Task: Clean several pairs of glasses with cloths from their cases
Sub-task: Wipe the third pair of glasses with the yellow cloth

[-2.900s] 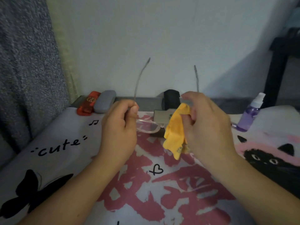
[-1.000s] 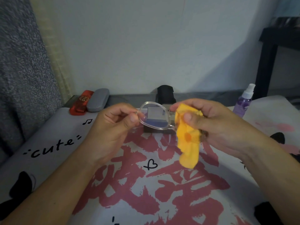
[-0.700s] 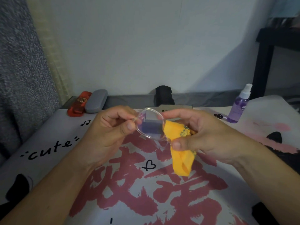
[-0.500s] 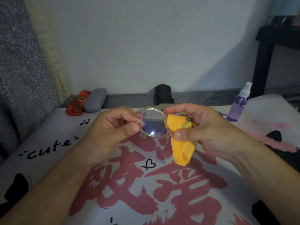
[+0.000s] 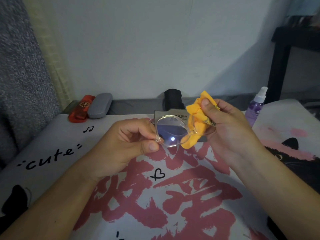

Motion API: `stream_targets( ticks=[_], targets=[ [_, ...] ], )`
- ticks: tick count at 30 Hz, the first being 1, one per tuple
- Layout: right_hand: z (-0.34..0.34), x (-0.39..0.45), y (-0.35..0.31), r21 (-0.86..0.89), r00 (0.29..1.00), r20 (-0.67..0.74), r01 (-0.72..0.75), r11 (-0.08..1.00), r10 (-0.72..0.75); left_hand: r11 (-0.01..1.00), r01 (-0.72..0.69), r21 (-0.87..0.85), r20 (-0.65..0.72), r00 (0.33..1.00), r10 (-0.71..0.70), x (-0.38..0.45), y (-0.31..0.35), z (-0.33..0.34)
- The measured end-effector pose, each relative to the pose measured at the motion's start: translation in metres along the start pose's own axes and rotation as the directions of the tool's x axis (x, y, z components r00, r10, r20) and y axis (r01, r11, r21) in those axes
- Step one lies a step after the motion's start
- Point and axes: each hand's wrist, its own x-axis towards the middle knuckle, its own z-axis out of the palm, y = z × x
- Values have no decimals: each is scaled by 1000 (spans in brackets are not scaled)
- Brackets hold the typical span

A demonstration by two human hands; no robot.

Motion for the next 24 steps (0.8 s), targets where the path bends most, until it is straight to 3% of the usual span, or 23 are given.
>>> stream_targets(
  ticks=[5,8,11,16,19,24],
  targets=[
    [-9,6,-6,68,957,-291,30,997,-9,999,-40,29,-14,999,40,-4,-1,-2],
    [-19,8,-12,128,938,-347,71,989,-22,992,-87,87,-94,991,95,-5,2,-6],
    [-20,9,-10,328,929,-354,11,945,112,974,-120,191,-149,978,149,-3,2,-6],
    [-6,4,0,573,927,-165,-188,798,337,929,-153,337,-176,959,222,-2,-6,7],
    [6,-6,-1,613,957,44,-252,749,286,930,-157,333,-143,966,214,0,-13,17],
    [8,-15,-4,626,943,269,-328,708,199,986,-84,146,-143,984,105,1,-20,26]
  ],
)
